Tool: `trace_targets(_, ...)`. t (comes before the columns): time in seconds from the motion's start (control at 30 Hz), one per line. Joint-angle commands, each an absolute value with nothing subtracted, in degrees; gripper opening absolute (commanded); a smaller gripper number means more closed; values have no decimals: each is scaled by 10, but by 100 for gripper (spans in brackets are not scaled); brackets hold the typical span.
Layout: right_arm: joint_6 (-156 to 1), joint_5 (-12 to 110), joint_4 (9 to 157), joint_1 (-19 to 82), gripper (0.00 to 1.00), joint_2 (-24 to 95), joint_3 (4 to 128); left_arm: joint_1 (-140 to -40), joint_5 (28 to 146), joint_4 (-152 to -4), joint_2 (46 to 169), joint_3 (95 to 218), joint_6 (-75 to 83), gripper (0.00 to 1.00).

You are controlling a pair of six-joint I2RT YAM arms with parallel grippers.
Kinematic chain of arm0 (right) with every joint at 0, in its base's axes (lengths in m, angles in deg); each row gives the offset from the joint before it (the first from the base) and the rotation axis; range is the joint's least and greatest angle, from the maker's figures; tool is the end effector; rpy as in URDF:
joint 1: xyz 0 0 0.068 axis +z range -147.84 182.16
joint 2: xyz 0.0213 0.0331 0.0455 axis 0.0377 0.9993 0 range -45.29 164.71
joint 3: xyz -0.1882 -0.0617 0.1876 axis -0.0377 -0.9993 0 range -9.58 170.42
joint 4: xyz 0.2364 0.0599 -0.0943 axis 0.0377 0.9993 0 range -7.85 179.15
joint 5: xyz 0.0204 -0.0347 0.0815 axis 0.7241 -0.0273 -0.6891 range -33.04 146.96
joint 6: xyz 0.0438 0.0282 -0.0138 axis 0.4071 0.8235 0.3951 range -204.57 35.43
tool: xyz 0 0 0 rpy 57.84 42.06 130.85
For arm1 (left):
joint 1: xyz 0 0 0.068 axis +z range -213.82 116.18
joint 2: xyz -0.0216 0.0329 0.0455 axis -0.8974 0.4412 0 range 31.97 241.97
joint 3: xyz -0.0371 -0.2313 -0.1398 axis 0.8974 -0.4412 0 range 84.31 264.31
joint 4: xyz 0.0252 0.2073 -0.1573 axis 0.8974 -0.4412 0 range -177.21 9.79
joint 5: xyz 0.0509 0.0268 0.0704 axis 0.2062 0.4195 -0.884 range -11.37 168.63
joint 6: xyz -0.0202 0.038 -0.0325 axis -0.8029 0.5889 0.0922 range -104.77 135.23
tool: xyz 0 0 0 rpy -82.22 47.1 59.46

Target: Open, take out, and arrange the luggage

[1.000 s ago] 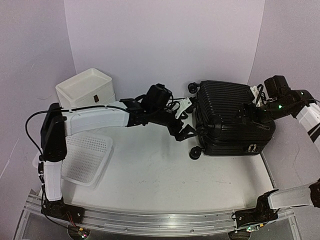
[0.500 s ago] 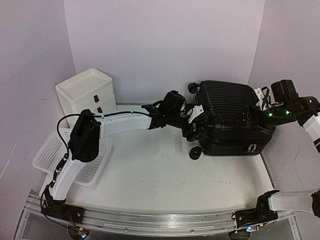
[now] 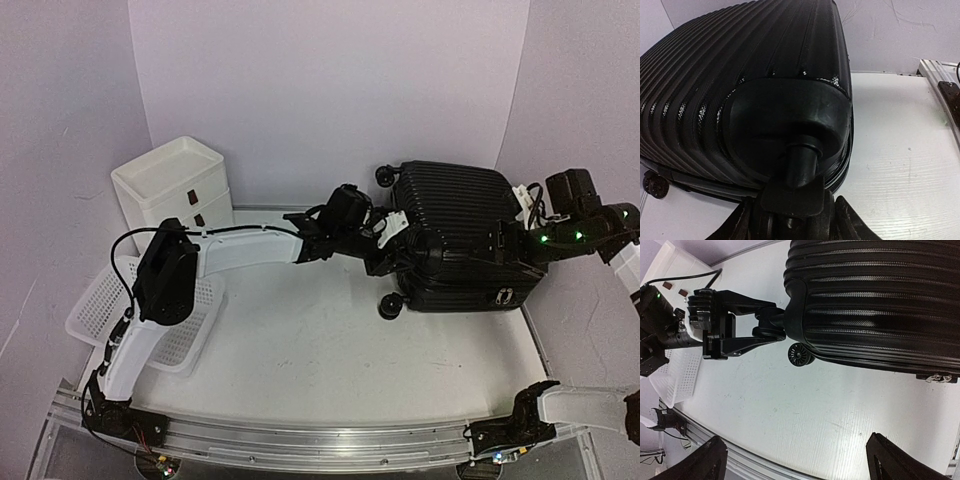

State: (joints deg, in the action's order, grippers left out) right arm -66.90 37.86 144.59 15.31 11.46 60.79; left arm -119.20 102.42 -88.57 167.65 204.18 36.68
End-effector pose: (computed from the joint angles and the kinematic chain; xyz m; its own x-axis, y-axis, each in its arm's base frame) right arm 0.1630 0.0500 0.3692 -0.8272 0.1013 -0.5527 -0.1823 0.8820 0.4345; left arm 0.3053 -0.4674 0.2453 0.1353 0.3930 -0.9095 0.9805 0.0788 0.1799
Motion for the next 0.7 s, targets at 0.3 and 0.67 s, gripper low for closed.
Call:
trace_targets(0.3, -675, 438, 1510, 152, 98, 91, 572, -1161, 811, -881, 1455, 1787, 347, 23)
trace_targets(0.67, -675, 404, 1421, 152, 97, 150, 518, -1133, 843, -914, 1278, 1599, 294, 24)
